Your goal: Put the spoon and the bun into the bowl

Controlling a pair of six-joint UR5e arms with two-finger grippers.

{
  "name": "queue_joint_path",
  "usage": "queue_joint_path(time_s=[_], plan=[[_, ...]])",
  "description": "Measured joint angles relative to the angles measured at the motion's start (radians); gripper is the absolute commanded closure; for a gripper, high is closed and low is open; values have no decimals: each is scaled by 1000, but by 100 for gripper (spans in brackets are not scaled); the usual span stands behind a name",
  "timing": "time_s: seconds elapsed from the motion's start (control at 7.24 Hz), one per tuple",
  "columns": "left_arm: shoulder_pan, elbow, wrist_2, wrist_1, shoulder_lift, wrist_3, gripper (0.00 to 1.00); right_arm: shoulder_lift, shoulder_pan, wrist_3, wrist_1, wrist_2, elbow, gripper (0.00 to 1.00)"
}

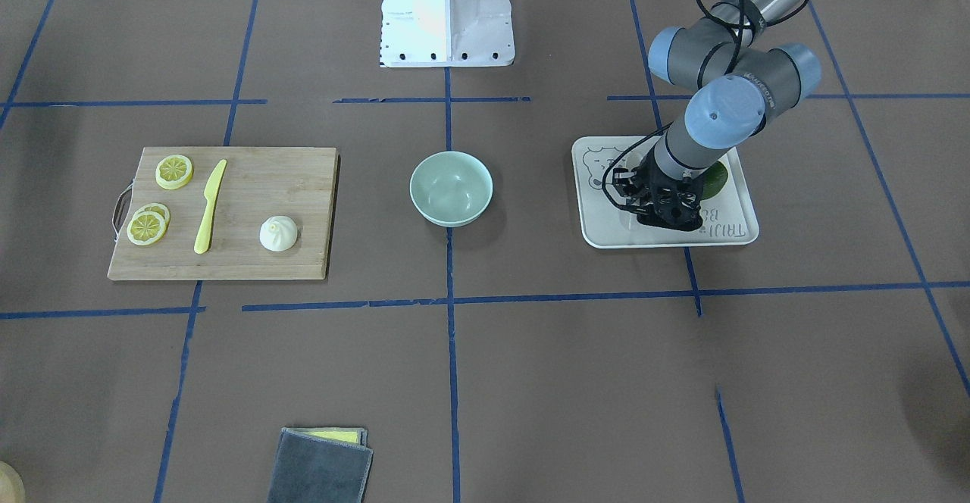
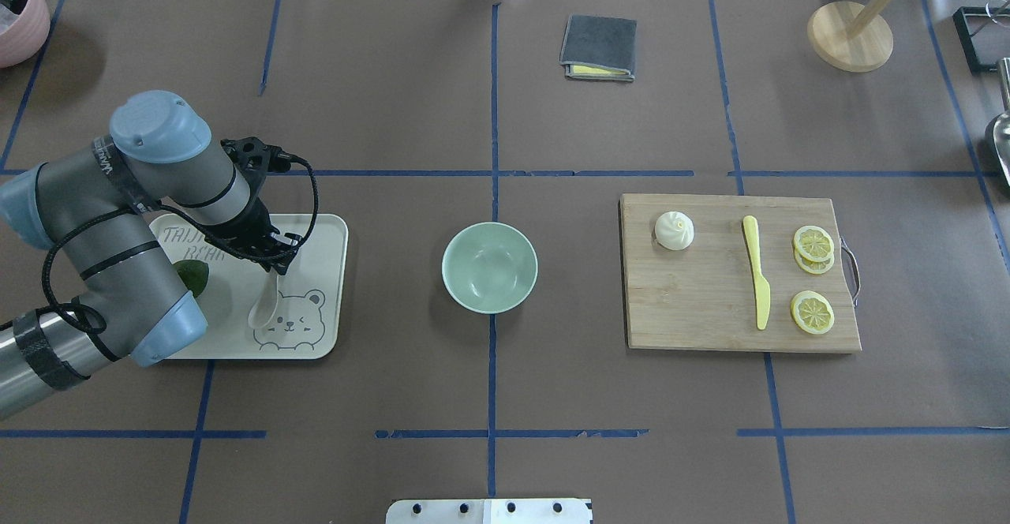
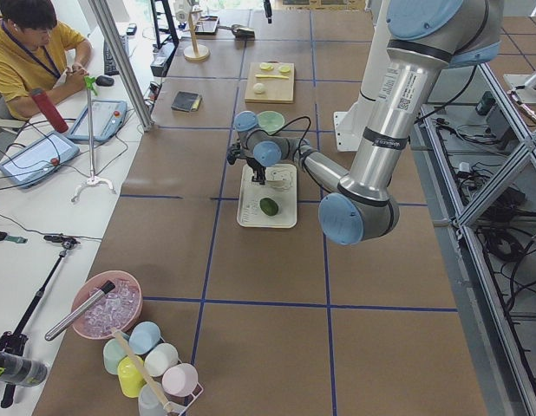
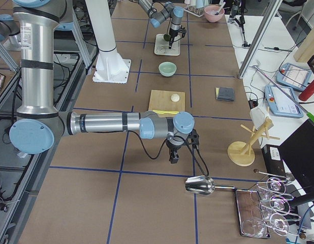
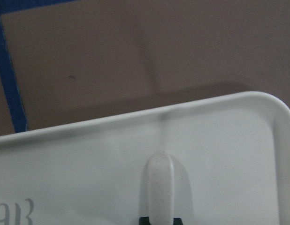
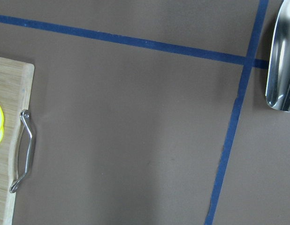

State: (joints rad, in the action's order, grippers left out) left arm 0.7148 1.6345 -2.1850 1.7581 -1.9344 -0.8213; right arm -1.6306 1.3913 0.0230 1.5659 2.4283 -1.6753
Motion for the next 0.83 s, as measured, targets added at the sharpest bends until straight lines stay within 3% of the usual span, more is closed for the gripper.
queue_joint_path(time_s=[0.41, 0.69, 0.83], plan=[[-5, 38, 4, 1, -53, -148, 100, 0, 0, 0, -1, 2, -6, 0], [-53, 23, 23, 27, -187, -296, 100, 1, 0, 0, -1, 14, -10, 0], [-92, -12, 80, 65, -258, -370, 100, 4, 0, -1, -2, 25, -11, 0]])
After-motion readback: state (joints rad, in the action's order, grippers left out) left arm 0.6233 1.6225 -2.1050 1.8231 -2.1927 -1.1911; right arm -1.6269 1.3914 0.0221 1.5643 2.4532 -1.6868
